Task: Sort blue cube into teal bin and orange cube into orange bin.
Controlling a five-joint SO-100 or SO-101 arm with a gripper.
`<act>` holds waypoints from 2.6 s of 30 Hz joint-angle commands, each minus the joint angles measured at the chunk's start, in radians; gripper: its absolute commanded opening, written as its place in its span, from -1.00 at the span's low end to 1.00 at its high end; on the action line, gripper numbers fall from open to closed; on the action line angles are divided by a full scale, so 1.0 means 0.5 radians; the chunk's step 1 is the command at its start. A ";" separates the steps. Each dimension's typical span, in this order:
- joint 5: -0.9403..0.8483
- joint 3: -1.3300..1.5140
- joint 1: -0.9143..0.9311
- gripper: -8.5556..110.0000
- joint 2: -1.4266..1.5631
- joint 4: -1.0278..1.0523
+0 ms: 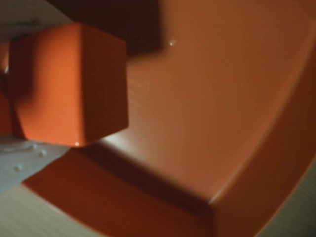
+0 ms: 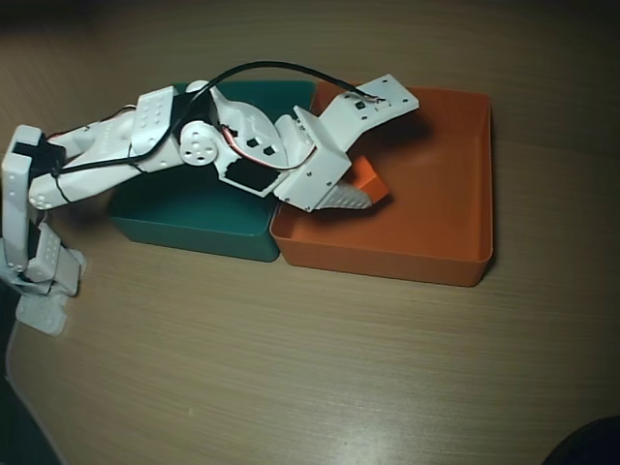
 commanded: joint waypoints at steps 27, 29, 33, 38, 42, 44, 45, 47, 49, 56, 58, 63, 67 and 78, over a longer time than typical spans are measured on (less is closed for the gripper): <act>0.018 -0.344 -0.012 -0.23 -0.064 -0.018; 0.018 -0.328 -0.012 -0.29 -0.049 -0.018; 0.061 -0.310 -0.009 -0.53 0.061 0.012; 0.331 -0.166 -0.006 -0.90 0.334 0.012; 0.408 0.123 0.000 -0.96 0.644 0.012; 0.408 0.328 0.003 -0.92 0.825 0.012; 0.408 0.451 0.009 -0.91 0.927 0.012; 0.405 0.706 0.052 -0.93 1.135 0.012; 0.405 0.976 0.098 -0.94 1.353 -0.006; 0.405 1.884 0.350 -0.96 2.141 -0.015; 0.405 2.126 0.423 -0.96 2.350 -0.015; 0.405 2.654 0.558 -0.95 2.826 -0.015; 0.405 3.010 0.644 -0.95 3.191 -0.015; 0.405 3.902 0.742 -0.95 4.188 -0.015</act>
